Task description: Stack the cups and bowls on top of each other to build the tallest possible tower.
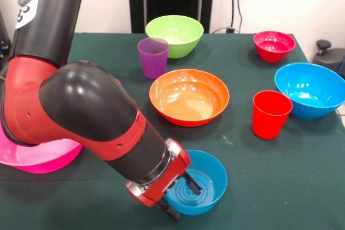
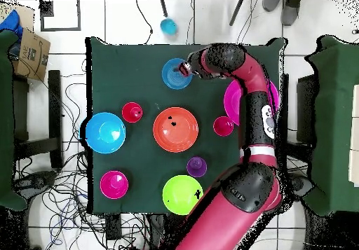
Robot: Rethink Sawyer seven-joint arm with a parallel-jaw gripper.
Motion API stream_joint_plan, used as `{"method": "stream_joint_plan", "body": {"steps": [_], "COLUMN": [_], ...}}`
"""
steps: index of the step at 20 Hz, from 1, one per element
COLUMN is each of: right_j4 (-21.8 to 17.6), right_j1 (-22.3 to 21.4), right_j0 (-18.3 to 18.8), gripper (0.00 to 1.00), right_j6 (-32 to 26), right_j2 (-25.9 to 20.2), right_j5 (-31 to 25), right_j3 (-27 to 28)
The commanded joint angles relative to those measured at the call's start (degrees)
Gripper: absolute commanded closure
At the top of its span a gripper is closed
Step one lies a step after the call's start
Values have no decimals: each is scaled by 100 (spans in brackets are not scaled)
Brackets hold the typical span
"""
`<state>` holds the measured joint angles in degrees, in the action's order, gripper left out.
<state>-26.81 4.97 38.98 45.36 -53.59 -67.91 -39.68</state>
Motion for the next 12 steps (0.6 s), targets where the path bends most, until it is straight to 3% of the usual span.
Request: {"method": "stream_joint_plan", "body": {"steps": [1,5,12], "right_j4": [-552,-519,-574], "right_j1": [-256,-409,-386], "right_j0": [-37,24,52], "gripper": [0,0,0], "right_j6": [-1610,-1524,-1808], "right_j2": [688,805,1009], "right_j5": [-545,-484,-806], "right_j3": [-194,-430,-335]}}
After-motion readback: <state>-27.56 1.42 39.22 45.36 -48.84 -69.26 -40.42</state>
